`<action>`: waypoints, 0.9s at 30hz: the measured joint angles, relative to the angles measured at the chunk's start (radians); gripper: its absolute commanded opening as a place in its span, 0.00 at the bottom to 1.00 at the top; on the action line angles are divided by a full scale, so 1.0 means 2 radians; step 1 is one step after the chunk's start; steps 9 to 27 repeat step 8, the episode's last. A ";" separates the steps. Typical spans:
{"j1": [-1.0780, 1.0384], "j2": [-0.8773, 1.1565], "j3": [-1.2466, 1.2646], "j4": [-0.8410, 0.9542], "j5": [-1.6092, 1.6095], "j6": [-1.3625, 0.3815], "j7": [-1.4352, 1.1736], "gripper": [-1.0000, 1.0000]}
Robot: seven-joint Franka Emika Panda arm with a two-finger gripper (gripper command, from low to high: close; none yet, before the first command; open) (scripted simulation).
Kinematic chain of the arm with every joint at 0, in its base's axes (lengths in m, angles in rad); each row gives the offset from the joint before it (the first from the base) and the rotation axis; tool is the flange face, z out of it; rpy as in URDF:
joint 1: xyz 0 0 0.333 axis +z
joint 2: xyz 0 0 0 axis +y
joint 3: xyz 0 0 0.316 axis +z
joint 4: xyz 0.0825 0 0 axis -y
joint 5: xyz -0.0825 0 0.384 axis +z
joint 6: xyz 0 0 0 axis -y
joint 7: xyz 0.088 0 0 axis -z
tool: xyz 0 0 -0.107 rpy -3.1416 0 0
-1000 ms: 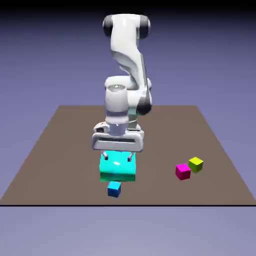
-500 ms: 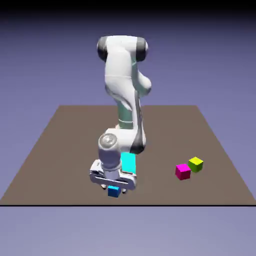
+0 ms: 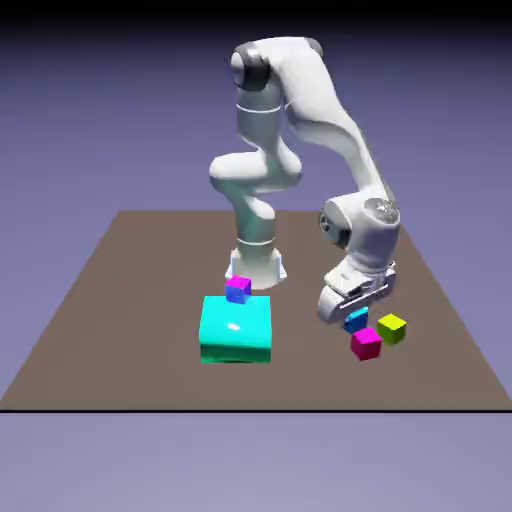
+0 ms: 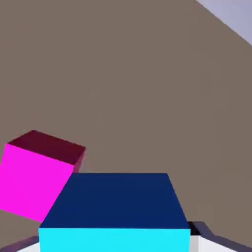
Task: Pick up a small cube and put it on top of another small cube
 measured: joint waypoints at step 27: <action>0.019 0.081 -0.032 -0.012 -0.056 0.087 0.040 1.00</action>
